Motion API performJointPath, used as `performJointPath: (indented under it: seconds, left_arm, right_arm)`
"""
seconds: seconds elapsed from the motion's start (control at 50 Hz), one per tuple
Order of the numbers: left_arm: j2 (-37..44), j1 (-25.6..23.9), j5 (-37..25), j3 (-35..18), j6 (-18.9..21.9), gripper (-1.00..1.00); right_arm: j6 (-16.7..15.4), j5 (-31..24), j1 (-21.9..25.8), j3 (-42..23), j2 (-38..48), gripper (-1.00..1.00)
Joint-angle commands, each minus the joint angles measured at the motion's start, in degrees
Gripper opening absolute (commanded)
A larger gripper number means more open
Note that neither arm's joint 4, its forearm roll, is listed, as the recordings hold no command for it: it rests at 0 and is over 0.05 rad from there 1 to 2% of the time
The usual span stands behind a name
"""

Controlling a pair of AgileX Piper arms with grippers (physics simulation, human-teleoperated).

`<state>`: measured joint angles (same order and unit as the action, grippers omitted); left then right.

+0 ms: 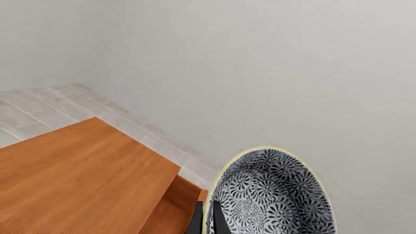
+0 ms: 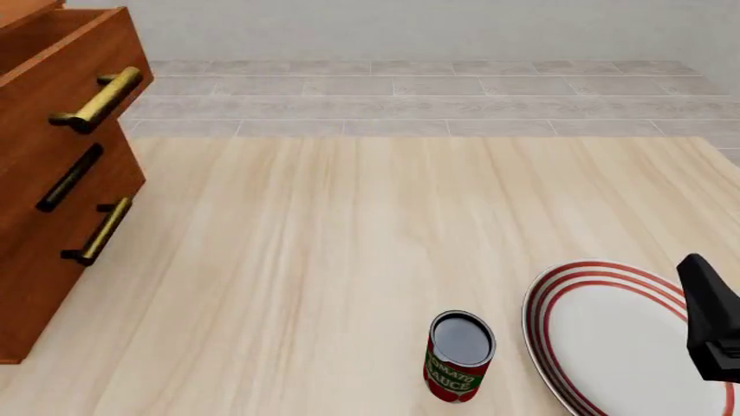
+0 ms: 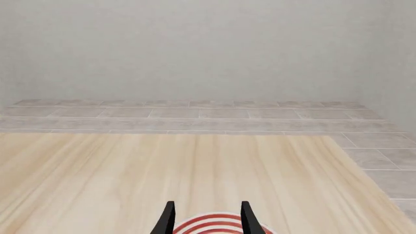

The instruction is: Put the bowl on top of the cabinet.

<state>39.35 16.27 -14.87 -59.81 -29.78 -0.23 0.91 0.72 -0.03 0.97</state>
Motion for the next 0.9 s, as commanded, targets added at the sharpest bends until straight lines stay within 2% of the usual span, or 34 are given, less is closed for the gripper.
performJointPath:
  seconds: [0.02,0.12,0.26,0.28,0.4,0.6,0.72,0.9]
  left_arm:
    - [1.0,2.5,-0.1,-1.6,-2.9,-1.00]
    - [1.0,3.8,-0.2,-1.8,-4.5,-1.00]
    - [0.6,3.0,-2.1,-3.2,-5.4,-1.00]
    - [1.0,1.9,-3.2,-3.3,-6.7,-1.00]
    - [0.8,2.8,-3.5,-4.5,-6.5,-1.00]
    - [4.5,3.4,-4.8,-6.0,-8.6,-1.00]
    - [8.2,4.7,-4.4,-7.2,-8.3,-1.00]
    - [11.2,7.7,-3.8,-8.7,-5.1,-1.00]
  right_arm:
    - [0.0,0.0,0.0,0.0,0.0,1.00]
    - [0.0,0.0,0.0,0.0,0.0,1.00]
    - [0.0,0.0,0.0,0.0,0.0,1.00]
    - [0.0,0.0,0.0,0.0,0.0,1.00]
    - [0.0,0.0,0.0,0.0,0.0,1.00]
    - [0.0,0.0,0.0,0.0,0.0,1.00]
    - [0.0,0.0,0.0,0.0,0.0,1.00]
    - [0.0,0.0,0.0,0.0,0.0,1.00]
